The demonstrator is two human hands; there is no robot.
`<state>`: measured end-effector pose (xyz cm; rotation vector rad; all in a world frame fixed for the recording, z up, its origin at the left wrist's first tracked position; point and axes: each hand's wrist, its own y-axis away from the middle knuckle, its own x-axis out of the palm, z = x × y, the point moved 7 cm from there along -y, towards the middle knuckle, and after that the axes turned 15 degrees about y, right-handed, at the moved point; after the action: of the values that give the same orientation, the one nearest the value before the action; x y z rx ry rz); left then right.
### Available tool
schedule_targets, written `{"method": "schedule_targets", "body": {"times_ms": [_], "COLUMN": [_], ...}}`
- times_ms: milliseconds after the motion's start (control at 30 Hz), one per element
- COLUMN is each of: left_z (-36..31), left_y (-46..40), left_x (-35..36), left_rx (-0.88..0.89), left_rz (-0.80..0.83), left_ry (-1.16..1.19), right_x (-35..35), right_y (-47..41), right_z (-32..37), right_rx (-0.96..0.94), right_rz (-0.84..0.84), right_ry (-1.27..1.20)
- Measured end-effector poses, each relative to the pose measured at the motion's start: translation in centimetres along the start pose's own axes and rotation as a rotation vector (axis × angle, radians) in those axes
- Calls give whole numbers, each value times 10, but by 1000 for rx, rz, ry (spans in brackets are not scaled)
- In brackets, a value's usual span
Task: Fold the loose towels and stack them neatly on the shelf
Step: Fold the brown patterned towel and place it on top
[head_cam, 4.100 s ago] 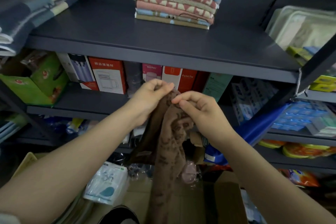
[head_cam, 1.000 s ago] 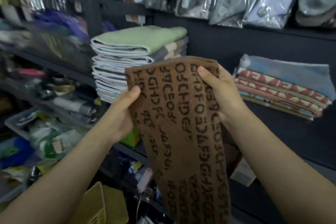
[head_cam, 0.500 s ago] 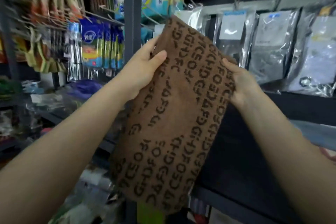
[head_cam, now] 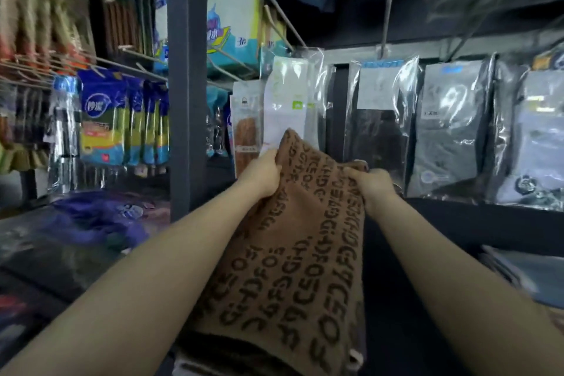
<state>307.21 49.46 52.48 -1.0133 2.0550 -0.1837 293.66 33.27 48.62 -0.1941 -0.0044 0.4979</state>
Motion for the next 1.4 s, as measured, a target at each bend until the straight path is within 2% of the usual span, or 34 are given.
{"method": "schedule_targets", "body": {"times_ms": [133, 200, 333, 500, 700, 767, 900, 1000, 1067, 1167, 1233, 1333, 1400], "left_z": [29, 38, 45, 33, 30, 40, 60, 69, 65, 34, 7, -33, -43], "left_y": [2, 6, 11, 15, -1, -9, -21, -22, -17, 2, 30, 101, 151], "left_x": [39, 48, 45, 41, 34, 43, 66, 70, 67, 61, 52, 25, 12], "left_rx": [-157, -185, -197, -32, 14, -58, -166, -207, -200, -101, 57, 409, 520], "left_rz": [176, 203, 114, 172, 82, 122, 281, 439, 460, 423, 392, 303, 310], "left_ry": [-227, -286, -243, -248, -293, -363, -508, -651, -684, -563, -423, -48, 247], "right_x": [-8, -14, -25, -15, 4, 4, -9, -13, -13, -9, -6, -8, -11], "right_y": [2, 10, 16, 0, -26, -34, -31, -9, 14, 58, 89, 121, 133], "right_z": [-35, -56, -90, -86, -62, -61, -64, -63, -62, -55, -48, -41, -34], "right_rx": [19, 99, 274, 167, 103, 83, -15, -117, -126, -249, -359, -383, -397], "right_rz": [6, 72, 126, 130, 59, -1, -136, -76, 0, 95, 132, 140, 104], "right_ry": [442, 445, 260, 60, -87, -22, 405, 422, 457, 479, 477, 380, 292]}}
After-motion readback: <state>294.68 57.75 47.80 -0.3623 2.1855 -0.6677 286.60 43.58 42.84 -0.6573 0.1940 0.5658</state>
